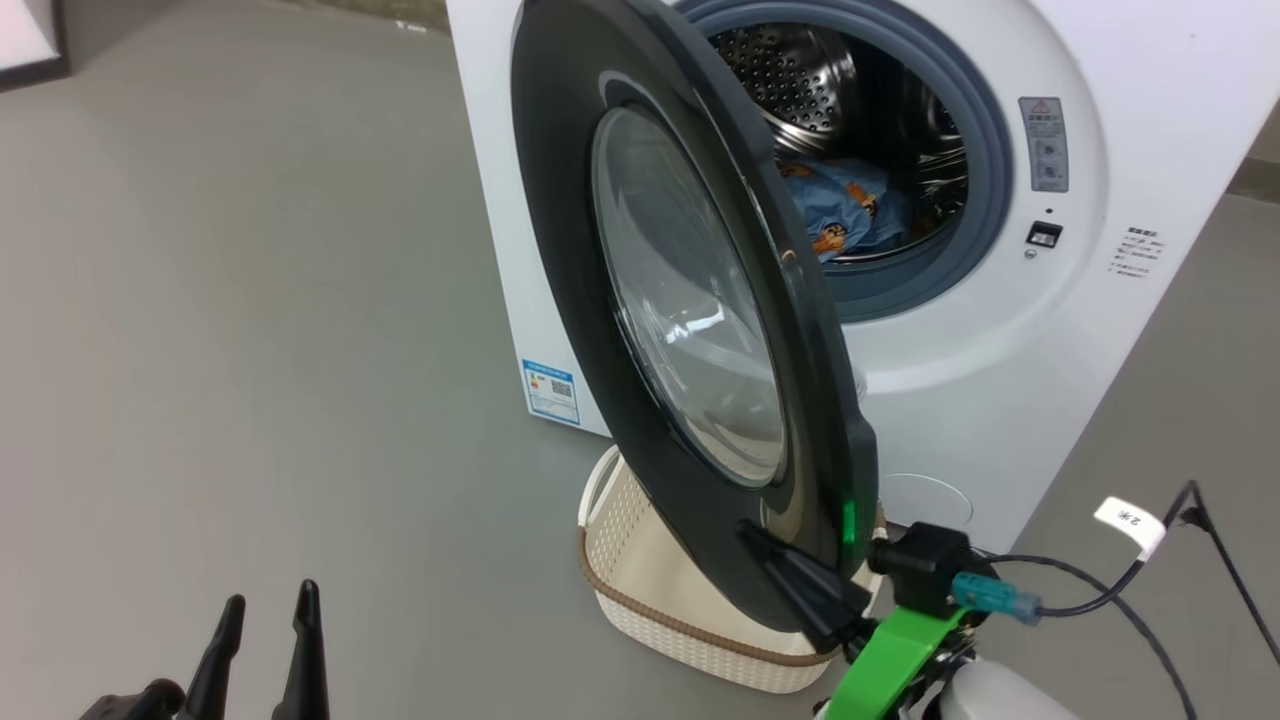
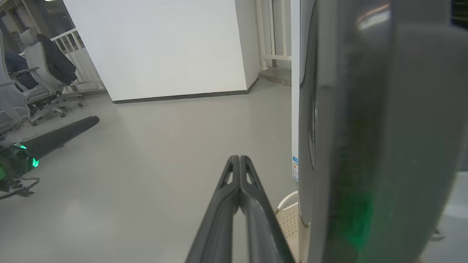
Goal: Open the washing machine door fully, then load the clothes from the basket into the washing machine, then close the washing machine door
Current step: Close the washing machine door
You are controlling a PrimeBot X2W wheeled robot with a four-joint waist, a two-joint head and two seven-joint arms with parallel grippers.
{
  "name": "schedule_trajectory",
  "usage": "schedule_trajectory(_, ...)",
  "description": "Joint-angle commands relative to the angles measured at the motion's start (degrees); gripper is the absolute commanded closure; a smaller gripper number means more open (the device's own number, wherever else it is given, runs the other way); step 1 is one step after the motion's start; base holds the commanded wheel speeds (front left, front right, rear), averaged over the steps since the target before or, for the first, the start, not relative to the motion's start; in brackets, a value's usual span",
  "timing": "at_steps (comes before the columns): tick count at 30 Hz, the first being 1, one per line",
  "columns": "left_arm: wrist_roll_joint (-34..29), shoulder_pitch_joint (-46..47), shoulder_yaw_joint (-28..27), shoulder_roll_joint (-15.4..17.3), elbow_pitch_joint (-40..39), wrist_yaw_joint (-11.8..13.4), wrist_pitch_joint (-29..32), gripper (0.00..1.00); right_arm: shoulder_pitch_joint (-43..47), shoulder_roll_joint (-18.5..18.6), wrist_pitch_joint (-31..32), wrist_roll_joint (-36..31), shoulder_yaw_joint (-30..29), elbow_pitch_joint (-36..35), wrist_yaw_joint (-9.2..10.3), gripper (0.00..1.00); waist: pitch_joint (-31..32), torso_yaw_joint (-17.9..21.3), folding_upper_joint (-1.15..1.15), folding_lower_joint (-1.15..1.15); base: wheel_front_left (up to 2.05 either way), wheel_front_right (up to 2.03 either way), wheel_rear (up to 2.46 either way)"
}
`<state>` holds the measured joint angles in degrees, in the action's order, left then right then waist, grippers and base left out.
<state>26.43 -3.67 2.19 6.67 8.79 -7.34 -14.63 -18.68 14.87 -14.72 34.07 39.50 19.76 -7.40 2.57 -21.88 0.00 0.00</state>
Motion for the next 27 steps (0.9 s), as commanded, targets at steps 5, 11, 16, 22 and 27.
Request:
schedule_trajectory(5,0.0,1.6,-1.9,1.3,-0.9,-0.1,-0.4,0.00,-1.7,0.3,-0.3,1.2,-2.6,2.1,-0.09,1.00,-0.4,-0.6,0.00,0.00,0.00,0.00,0.00)
schedule_trajectory(11,-0.1,1.8,-1.9,1.8,-1.3,-0.1,-0.4,0.00,-1.3,0.6,-0.3,0.8,-5.8,3.4,-0.09,1.00,-0.9,-0.3,0.00,0.00,0.00,0.00,0.00)
schedule_trajectory(16,0.1,2.1,-1.8,2.5,-1.9,-0.1,-0.4,0.00,-1.7,1.2,-0.3,-0.1,-9.6,3.8,-0.09,1.00,-2.5,0.4,0.00,0.00,0.00,0.00,0.00)
schedule_trajectory(22,0.6,3.2,-1.7,3.1,-2.5,-0.1,-0.4,0.00,-3.5,2.5,-0.3,-1.5,-14.5,3.9,-0.09,1.00,-5.6,0.9,0.00,0.00,0.00,0.00,0.00)
schedule_trajectory(27,1.2,4.8,-1.7,3.7,-3.2,-0.1,-0.4,0.00,-6.9,3.9,-0.3,-2.4,-17.8,3.5,-0.09,1.00,-9.3,1.0,0.00,0.00,0.00,0.00,0.00)
